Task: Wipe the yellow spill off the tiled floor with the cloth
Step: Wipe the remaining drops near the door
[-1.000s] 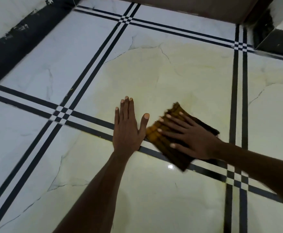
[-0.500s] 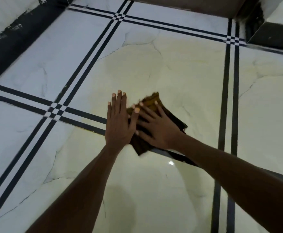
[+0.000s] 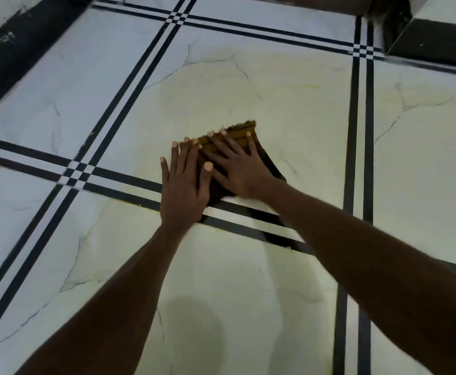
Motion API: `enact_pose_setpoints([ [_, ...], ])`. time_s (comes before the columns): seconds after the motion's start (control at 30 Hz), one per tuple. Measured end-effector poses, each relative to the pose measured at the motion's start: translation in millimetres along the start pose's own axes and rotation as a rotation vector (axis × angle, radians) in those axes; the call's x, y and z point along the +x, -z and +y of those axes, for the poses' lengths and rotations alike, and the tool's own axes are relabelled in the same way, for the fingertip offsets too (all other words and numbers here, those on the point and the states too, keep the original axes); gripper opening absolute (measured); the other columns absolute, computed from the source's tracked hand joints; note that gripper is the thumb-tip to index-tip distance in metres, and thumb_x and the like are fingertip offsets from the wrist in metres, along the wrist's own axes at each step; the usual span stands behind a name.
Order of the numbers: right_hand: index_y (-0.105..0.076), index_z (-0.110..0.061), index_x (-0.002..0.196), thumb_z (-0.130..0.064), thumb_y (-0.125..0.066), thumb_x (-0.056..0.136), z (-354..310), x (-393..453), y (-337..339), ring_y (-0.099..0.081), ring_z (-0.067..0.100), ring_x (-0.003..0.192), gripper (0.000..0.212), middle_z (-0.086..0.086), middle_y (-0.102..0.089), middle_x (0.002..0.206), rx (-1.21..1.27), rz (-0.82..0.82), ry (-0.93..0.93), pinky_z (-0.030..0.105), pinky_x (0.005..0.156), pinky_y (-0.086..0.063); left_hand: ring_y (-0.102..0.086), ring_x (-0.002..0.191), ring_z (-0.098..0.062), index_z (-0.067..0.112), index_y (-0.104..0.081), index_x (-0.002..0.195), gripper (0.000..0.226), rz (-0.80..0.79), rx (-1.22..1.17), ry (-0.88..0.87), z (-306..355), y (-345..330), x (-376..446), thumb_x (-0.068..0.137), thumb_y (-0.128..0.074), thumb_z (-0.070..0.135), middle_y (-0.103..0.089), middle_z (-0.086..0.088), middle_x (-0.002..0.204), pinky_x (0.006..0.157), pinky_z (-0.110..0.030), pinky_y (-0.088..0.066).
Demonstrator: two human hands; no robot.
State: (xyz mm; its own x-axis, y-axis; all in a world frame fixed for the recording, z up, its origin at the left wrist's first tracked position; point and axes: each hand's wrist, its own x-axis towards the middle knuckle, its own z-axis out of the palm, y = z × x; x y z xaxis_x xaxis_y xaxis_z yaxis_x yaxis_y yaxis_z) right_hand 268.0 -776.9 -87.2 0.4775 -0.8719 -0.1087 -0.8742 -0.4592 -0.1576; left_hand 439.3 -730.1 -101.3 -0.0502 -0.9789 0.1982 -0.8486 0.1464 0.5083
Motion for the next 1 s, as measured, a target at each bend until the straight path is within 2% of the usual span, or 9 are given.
enact_pose_setpoints([
  [0.07,-0.019,-0.038,0.165,-0.069,-0.007,0.099,28,19,6,-0.001,0.024,0.164,0.074,-0.005,-0.005,0.177,0.012,0.008,-0.082,0.071,0.125,0.004,-0.006,0.162,-0.022,0.02,-0.027,0.163,0.082,0.01,0.009,-0.001,-2,1,-1,0.102,-0.002,0.068,-0.019,-0.002,0.173,0.131,-0.054,-0.007],
  [0.17,-0.021,-0.037,0.165,-0.068,-0.017,0.104,70,-4,5,-0.001,0.026,0.164,0.069,-0.002,-0.007,0.177,0.085,0.129,-0.407,0.07,0.125,0.004,-0.002,0.162,-0.021,0.024,-0.026,0.164,0.081,-0.008,0.045,-0.004,-2,0,-1,0.101,-0.002,0.07,-0.016,0.0,0.174,0.131,-0.054,-0.004],
  [0.27,-0.017,-0.034,0.166,-0.065,-0.013,0.105,57,-56,-5,0.002,0.03,0.164,0.069,0.003,-0.006,0.177,0.109,0.186,-0.603,0.072,0.124,0.002,-0.001,0.162,-0.021,0.024,-0.024,0.165,0.081,-0.028,0.081,0.007,0,-1,0,0.101,-0.002,0.07,-0.014,0.001,0.174,0.13,-0.057,-0.002],
  [0.33,-0.02,-0.032,0.166,-0.062,-0.015,0.106,10,-82,-14,-0.002,0.034,0.163,0.067,0.006,-0.009,0.177,0.077,0.209,-0.548,0.074,0.123,-0.001,-0.001,0.162,-0.02,0.024,-0.023,0.165,0.081,-0.021,0.075,0.008,2,0,0,0.101,-0.002,0.07,-0.015,0.001,0.174,0.13,-0.058,-0.003],
  [0.47,-0.018,-0.035,0.166,-0.061,-0.016,0.104,-68,-72,-31,0.003,0.036,0.163,0.067,0.005,-0.005,0.177,0.052,0.12,-0.267,0.075,0.122,0.001,-0.003,0.162,-0.021,0.021,-0.025,0.164,0.08,0.021,-0.007,0.048,0,2,0,0.102,-0.002,0.066,-0.019,-0.001,0.173,0.129,-0.057,0.004],
  [0.6,-0.026,-0.033,0.164,-0.063,-0.015,0.101,-32,-9,-15,-0.007,0.028,0.164,0.071,0.001,-0.015,0.176,0.014,0.071,-0.02,0.07,0.125,-0.003,-0.01,0.162,-0.023,0.018,-0.033,0.161,0.077,0.069,-0.065,0.054,-3,2,0,0.104,-0.006,0.063,-0.028,-0.003,0.171,0.129,-0.057,0.004],
  [0.73,-0.02,-0.037,0.166,-0.067,-0.018,0.105,37,-16,-5,0.001,0.025,0.164,0.068,-0.002,-0.007,0.177,0.065,0.1,-0.306,0.067,0.126,0.005,-0.01,0.162,-0.019,0.018,-0.034,0.161,0.08,0.08,-0.077,0.043,-6,1,-2,0.103,-0.007,0.067,-0.027,-0.001,0.171,0.13,-0.056,0.004],
  [0.83,-0.016,-0.033,0.167,-0.062,-0.011,0.105,41,-62,-14,0.003,0.029,0.164,0.068,0.001,-0.005,0.177,0.081,0.168,-0.487,0.067,0.125,0.008,-0.008,0.162,-0.019,0.02,-0.034,0.161,0.081,0.051,-0.058,0.053,-1,3,-2,0.102,-0.007,0.069,-0.027,-0.001,0.171,0.13,-0.056,0.002],
  [1.0,-0.023,-0.029,0.166,-0.055,-0.011,0.103,-34,-98,-30,-0.001,0.031,0.164,0.069,0.004,-0.011,0.176,0.16,0.182,-0.341,0.06,0.129,0.003,-0.014,0.161,-0.024,0.025,-0.056,0.148,0.074,0.05,0.087,-0.014,6,6,-9,0.105,-0.01,0.064,-0.036,-0.002,0.167,0.129,-0.058,0.001],
])
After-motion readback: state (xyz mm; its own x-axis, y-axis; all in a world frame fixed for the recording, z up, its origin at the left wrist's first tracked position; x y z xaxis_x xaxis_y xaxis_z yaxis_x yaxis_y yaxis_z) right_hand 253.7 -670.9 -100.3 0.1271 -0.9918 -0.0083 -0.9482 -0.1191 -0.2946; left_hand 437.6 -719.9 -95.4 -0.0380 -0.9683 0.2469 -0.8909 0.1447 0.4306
